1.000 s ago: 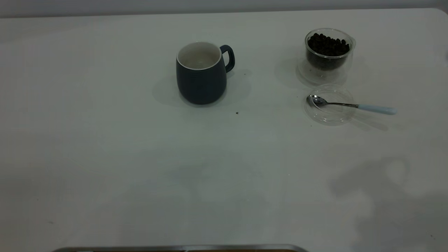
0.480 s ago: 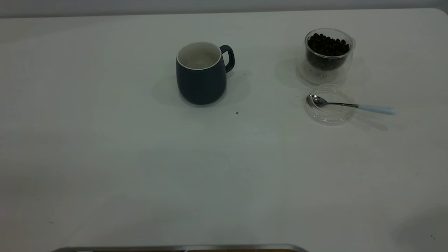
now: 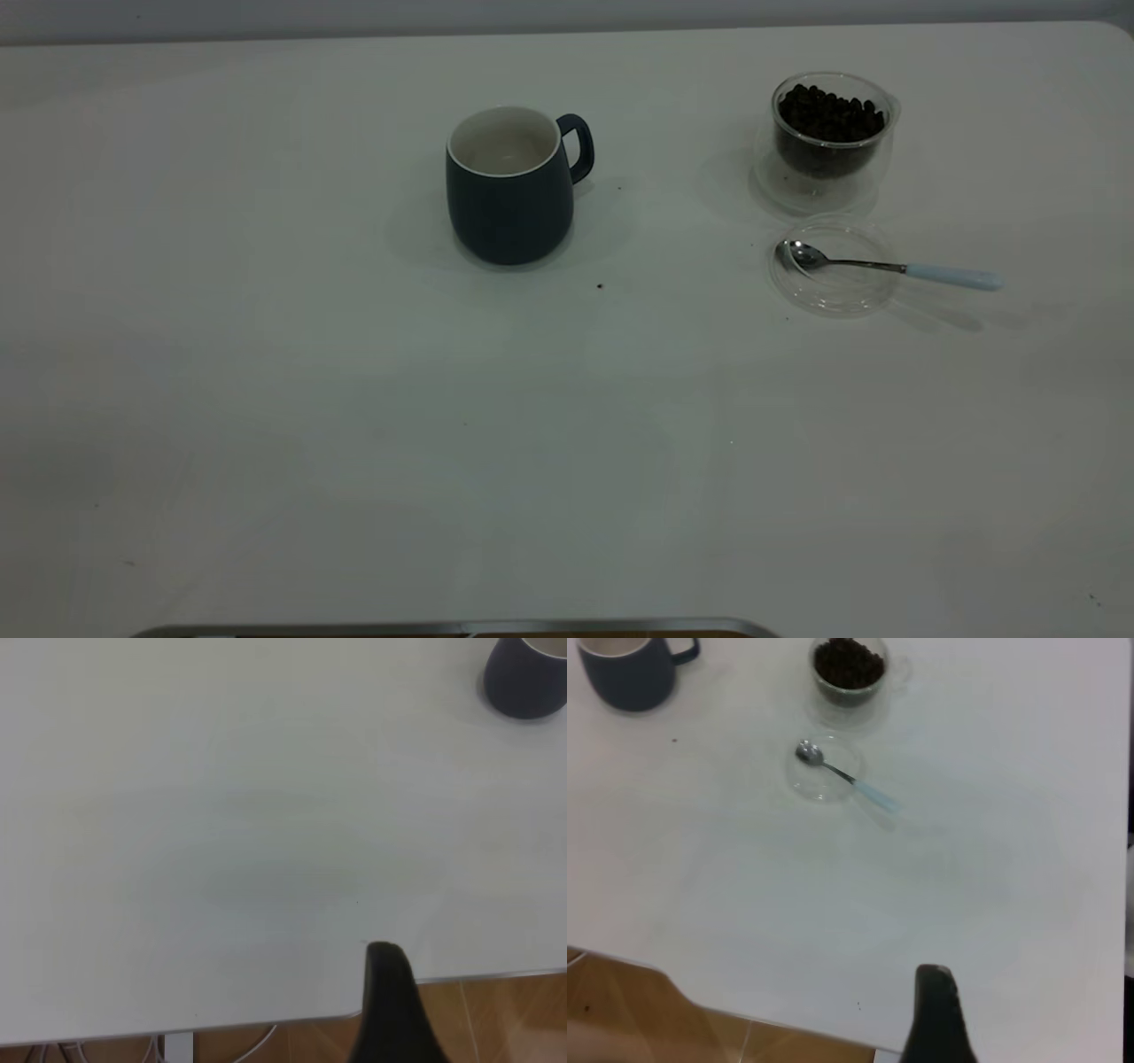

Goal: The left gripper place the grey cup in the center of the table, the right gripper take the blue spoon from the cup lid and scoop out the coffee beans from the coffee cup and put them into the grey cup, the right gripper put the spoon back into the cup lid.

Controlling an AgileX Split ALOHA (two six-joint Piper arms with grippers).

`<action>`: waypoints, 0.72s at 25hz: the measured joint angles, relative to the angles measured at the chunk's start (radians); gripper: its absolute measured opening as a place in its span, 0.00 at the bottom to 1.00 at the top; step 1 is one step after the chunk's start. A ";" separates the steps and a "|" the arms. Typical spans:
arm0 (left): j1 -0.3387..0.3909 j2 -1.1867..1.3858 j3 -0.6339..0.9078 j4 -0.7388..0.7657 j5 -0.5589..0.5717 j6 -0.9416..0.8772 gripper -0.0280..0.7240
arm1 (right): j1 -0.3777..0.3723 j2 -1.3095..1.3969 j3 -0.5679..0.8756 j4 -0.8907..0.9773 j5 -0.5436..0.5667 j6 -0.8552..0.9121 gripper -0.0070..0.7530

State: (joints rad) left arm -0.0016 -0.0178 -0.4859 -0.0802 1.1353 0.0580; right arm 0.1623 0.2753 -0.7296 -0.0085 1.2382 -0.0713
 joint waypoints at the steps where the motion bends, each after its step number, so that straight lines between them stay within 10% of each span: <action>1: 0.000 0.000 0.000 0.000 0.000 0.000 0.77 | -0.010 -0.038 0.023 0.009 0.000 0.000 0.79; 18: 0.000 0.000 0.000 0.000 0.000 0.000 0.77 | -0.035 -0.284 0.241 0.049 -0.122 -0.037 0.76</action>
State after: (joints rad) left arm -0.0016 -0.0178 -0.4859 -0.0802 1.1353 0.0580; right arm 0.1268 -0.0083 -0.4884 0.0408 1.1167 -0.1086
